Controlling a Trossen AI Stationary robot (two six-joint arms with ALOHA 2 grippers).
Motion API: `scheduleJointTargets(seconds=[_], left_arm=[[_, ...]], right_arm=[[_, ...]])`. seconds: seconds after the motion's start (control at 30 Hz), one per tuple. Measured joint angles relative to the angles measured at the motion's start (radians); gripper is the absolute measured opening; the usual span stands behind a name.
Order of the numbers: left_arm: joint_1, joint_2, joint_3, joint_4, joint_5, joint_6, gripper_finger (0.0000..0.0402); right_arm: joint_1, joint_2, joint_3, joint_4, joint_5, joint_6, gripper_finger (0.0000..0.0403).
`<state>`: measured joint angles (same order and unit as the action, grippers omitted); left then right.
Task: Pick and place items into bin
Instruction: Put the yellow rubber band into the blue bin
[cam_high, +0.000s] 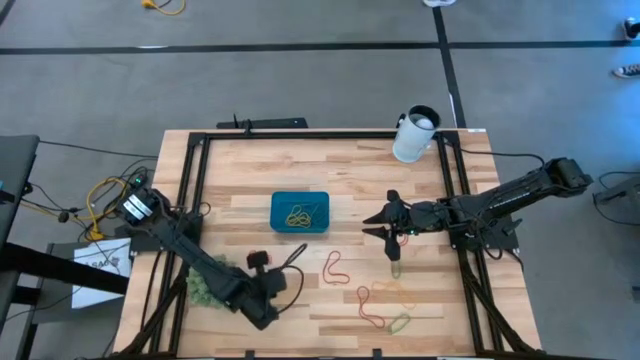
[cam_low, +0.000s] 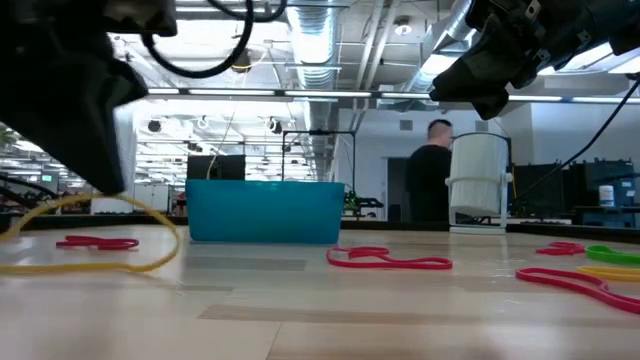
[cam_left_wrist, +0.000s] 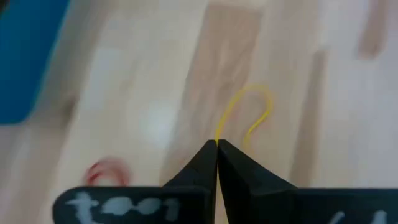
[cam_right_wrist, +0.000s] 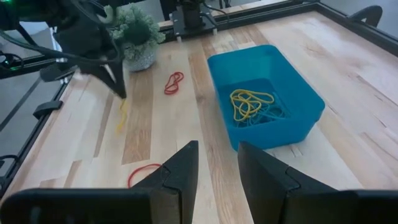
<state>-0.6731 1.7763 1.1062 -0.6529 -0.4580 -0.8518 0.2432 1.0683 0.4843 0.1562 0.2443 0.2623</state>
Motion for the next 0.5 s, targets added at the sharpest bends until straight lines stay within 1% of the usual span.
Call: scheduleJointTargets(seconds=[0.07,0.2,0.3,0.5], left_arm=[[0.01,0.002,0.025,-0.062,-0.011,0.012,0.0],[0.044,0.001,0.074,-0.185,-0.11,0.013,0.0],[0.092,0.0,0.112,-0.282,-0.151,0.024,0.0],[0.212,0.0,0.215,-0.478,-0.264,0.122,0.0]], right_arm=[[0.005,0.0,0.0,0.002,0.0,0.0,0.0107],[0.015,0.0,0.0,0.004,0.0,0.0,0.0107],[0.019,0.0,0.0,0.006,0.0,0.0,0.0107],[0.018,0.0,0.0,0.006,0.0,0.0,0.0107]])
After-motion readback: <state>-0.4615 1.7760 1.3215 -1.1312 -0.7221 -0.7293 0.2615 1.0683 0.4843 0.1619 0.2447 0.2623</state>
